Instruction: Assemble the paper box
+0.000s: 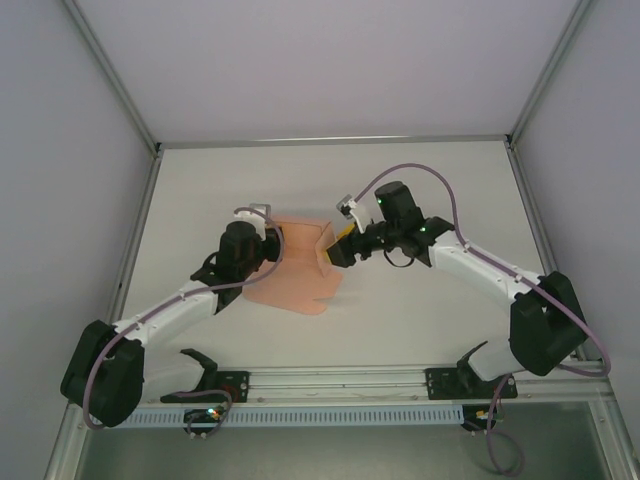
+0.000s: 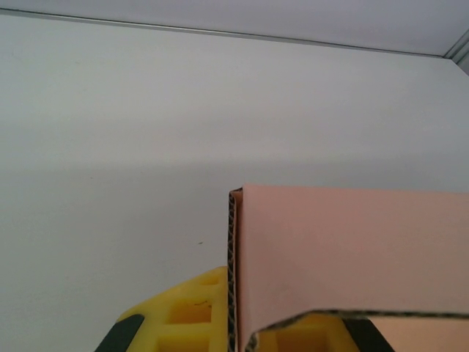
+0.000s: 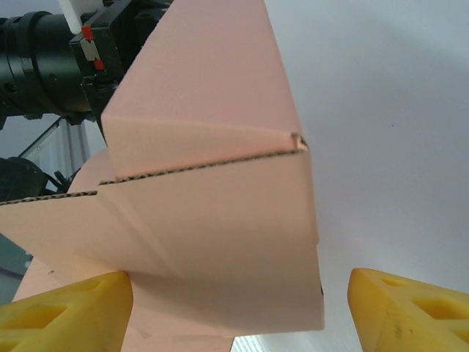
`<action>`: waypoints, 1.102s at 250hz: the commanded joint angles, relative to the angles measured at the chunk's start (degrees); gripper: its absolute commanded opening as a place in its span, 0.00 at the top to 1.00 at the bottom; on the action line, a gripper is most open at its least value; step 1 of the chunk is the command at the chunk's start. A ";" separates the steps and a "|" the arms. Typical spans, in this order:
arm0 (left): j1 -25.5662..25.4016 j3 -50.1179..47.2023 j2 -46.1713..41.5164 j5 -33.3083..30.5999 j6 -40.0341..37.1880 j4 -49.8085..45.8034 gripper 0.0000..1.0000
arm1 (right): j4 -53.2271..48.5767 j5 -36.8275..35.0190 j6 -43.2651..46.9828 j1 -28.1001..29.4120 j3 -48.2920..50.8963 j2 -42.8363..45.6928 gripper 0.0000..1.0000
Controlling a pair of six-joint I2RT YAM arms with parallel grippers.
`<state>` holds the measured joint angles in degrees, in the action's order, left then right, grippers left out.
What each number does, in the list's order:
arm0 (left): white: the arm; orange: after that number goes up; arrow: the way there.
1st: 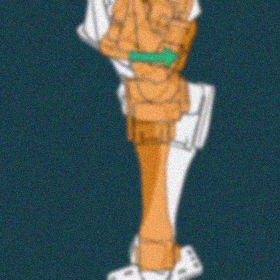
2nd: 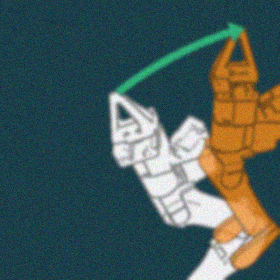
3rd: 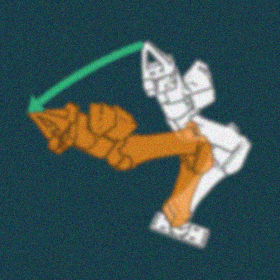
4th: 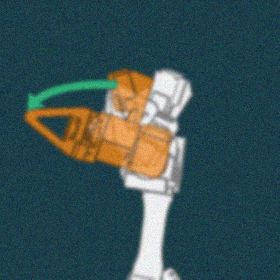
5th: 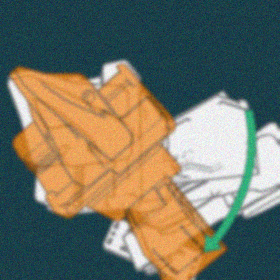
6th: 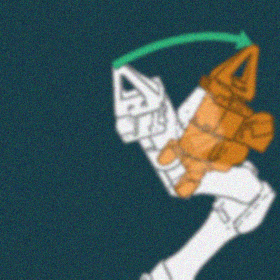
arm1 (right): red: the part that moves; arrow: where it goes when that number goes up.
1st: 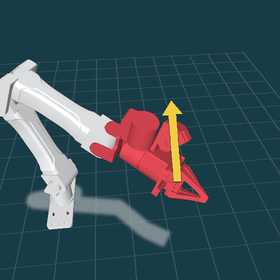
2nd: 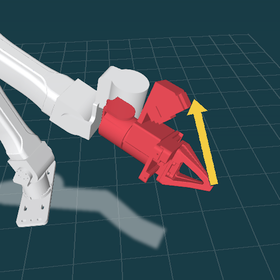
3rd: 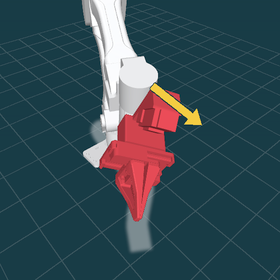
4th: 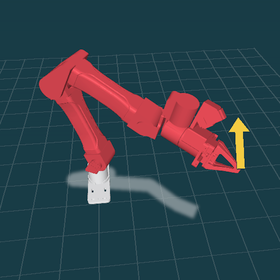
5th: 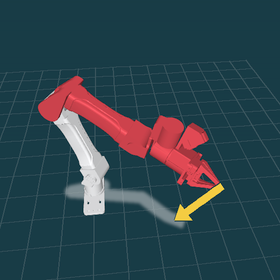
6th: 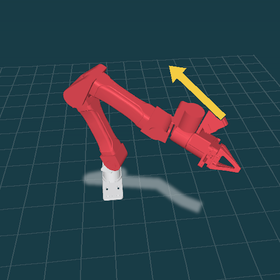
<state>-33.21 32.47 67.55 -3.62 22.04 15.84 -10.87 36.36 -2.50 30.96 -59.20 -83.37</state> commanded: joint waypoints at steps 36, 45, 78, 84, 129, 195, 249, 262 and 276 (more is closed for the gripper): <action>0.32 2.69 -0.34 0.90 0.27 0.08 1.00 | 0.02 -2.26 3.02 2.09 -0.90 -1.07 0.15; 0.31 2.82 -0.34 0.90 0.19 -0.03 1.00 | -0.30 -1.85 3.19 2.13 -0.81 -0.91 0.14; 0.20 3.26 -0.15 1.08 0.19 -0.41 1.00 | -0.29 -1.05 4.28 2.20 -0.23 -0.35 0.11; 0.25 3.26 -0.19 1.07 0.22 -0.37 1.00 | -0.21 -1.30 4.34 2.21 -0.13 -0.26 0.10; 0.21 3.57 -0.06 1.44 0.37 -0.63 1.00 | 0.48 -0.35 4.86 2.33 -0.01 0.06 0.05; -0.52 4.23 -0.13 0.02 0.74 -1.79 1.00 | -1.54 -13.27 1.09 4.56 -2.17 -1.20 0.06; -2.25 5.54 -0.19 -1.16 -0.20 -3.19 1.00 | -1.69 -31.36 -5.92 7.04 -4.32 -3.45 0.14; -2.64 5.63 -0.41 -1.77 -0.58 -3.61 1.00 | -1.76 -35.65 -7.03 7.53 -4.52 -3.32 0.15; -2.91 5.51 -0.84 -2.50 -0.69 -3.75 1.00 | -2.62 -39.59 -8.63 7.69 -4.69 -3.28 0.19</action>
<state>-34.52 35.46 67.55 -6.37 21.76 11.90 -12.03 11.44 -6.00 38.13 -62.43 -85.91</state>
